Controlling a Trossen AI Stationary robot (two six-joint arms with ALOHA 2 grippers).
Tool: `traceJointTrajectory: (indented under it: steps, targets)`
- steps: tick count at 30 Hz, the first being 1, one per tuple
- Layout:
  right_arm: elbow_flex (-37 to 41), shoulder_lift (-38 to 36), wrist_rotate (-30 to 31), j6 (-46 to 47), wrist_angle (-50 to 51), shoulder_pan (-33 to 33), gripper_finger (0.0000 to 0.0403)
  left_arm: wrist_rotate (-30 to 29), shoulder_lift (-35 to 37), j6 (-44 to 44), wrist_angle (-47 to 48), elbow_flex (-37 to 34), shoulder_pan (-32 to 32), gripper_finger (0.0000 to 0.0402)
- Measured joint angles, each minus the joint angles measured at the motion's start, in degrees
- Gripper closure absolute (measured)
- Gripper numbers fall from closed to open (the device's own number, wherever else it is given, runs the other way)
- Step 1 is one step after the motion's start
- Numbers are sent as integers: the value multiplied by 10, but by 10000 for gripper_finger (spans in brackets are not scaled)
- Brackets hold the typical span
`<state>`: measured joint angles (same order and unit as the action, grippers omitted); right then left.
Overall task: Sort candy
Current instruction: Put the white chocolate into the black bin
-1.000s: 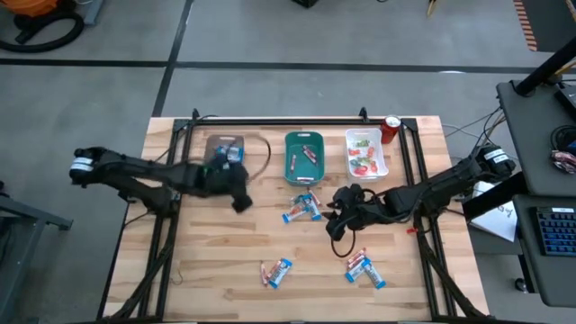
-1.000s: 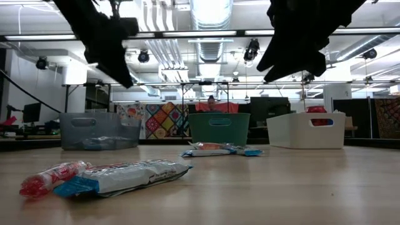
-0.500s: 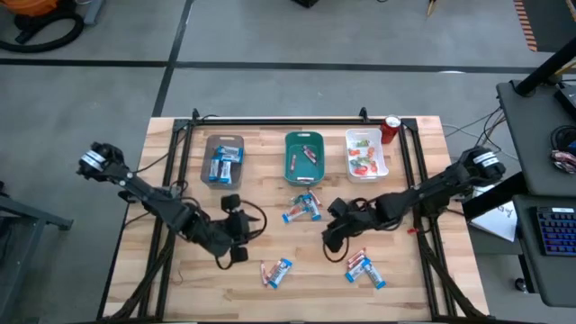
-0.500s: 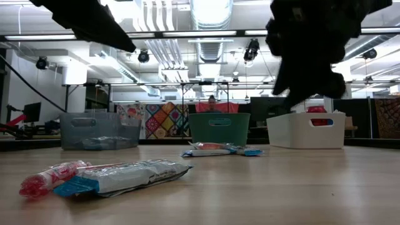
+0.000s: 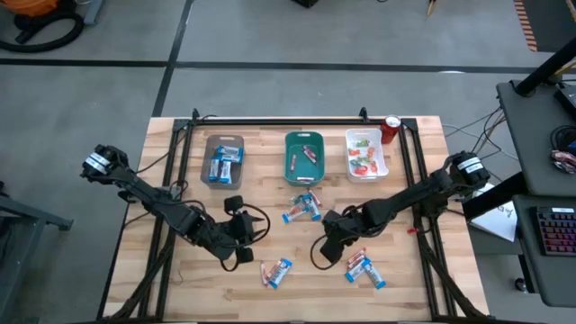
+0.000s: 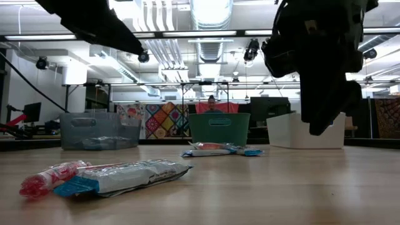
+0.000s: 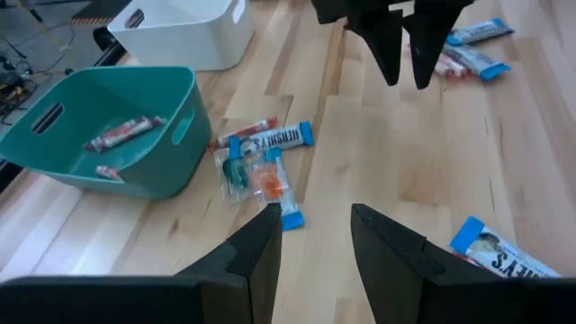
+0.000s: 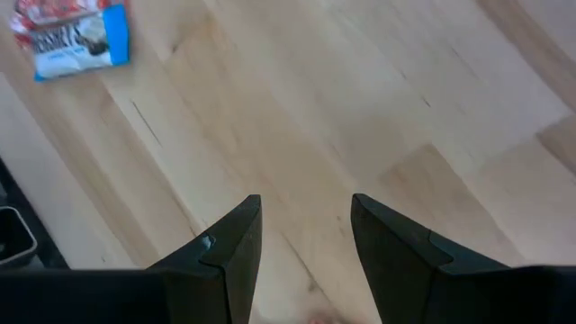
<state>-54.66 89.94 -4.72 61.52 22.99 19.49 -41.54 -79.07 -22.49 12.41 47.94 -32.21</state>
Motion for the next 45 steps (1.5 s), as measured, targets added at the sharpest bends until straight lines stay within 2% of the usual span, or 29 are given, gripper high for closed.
traceJointTrajectory:
  steps: [5,11,27,36,41,45]
  targets:
    - [-21,1,3,-8,50,0,239,0,2,6,-6,0,0,282]
    - [-24,1,32,-22,53,0,239,0,2,8,-18,0,0,282]
    - [-24,1,220,-70,50,-15,239,-1,2,44,-75,0,0,282]
    - [-24,1,257,-85,41,-29,239,-8,-10,41,-83,0,1,282]
    - [-24,1,280,-118,-4,-30,239,-16,-17,46,-93,0,2,282]
    - [-24,1,324,-147,-30,-30,239,-16,-17,46,-94,0,2,282]
